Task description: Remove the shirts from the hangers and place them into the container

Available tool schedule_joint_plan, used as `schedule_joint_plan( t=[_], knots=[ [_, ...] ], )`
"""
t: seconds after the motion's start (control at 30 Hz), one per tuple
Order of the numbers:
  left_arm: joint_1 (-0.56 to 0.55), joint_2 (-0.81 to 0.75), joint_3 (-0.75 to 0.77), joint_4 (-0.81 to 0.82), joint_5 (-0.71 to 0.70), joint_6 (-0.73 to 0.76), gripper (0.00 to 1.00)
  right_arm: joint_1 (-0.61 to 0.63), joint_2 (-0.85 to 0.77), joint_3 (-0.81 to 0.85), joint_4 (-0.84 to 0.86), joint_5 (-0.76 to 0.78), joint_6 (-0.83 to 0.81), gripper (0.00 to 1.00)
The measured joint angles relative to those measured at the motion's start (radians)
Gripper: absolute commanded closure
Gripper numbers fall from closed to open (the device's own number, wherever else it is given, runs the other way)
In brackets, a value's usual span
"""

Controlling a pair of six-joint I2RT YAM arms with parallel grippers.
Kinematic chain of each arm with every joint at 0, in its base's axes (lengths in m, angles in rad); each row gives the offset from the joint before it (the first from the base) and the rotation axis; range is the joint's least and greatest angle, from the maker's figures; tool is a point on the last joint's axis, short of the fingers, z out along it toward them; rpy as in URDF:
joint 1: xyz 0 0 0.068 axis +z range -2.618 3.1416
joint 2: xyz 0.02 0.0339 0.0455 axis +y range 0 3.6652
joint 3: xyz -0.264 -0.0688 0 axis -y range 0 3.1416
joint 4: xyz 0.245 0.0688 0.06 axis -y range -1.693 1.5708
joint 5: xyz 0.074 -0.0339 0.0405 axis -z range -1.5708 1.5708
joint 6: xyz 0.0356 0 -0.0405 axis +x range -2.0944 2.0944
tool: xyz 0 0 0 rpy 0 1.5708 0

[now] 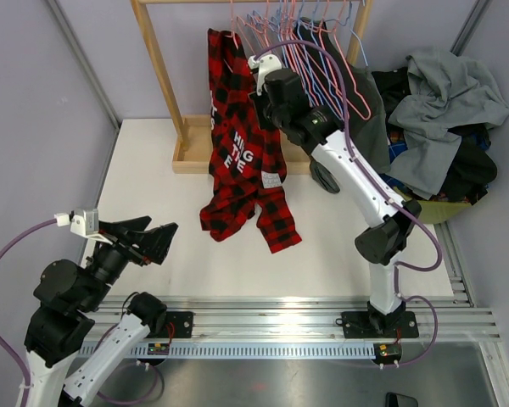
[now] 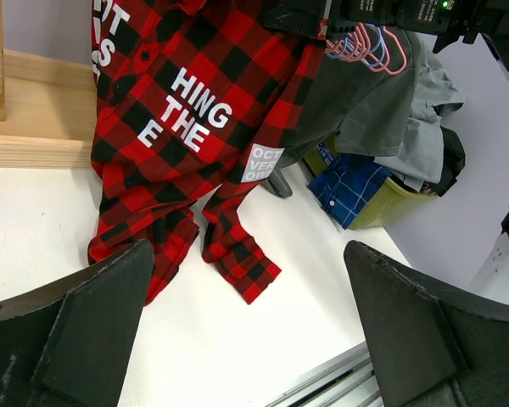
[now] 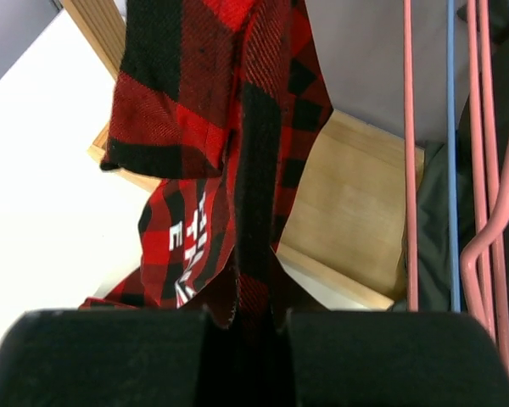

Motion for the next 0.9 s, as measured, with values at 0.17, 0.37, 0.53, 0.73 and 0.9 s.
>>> schedule_joint_plan(
  t=[0.17,0.37,0.53,0.73,0.9],
  knots=[
    [0.0,0.0,0.0,0.0,0.0,0.0,0.01,0.0,-0.105,-0.175,0.153,-0.005,-0.036,1.0],
    [0.0,0.0,0.0,0.0,-0.001,0.0,0.01,0.0,-0.272,-0.378,0.411,-0.004,-0.097,1.0],
    [0.0,0.0,0.0,0.0,-0.002,0.0,0.01,0.003,-0.302,-0.377,0.521,-0.014,-0.127,1.0],
    [0.0,-0.006,0.001,-0.024,-0.019,0.001,0.01,0.002,-0.331,-0.421,0.467,-0.093,-0.119,1.0],
    [0.0,-0.01,0.031,-0.055,-0.049,0.026,0.01,0.003,-0.435,-0.421,0.201,-0.314,-0.103,1.0]
  ],
)
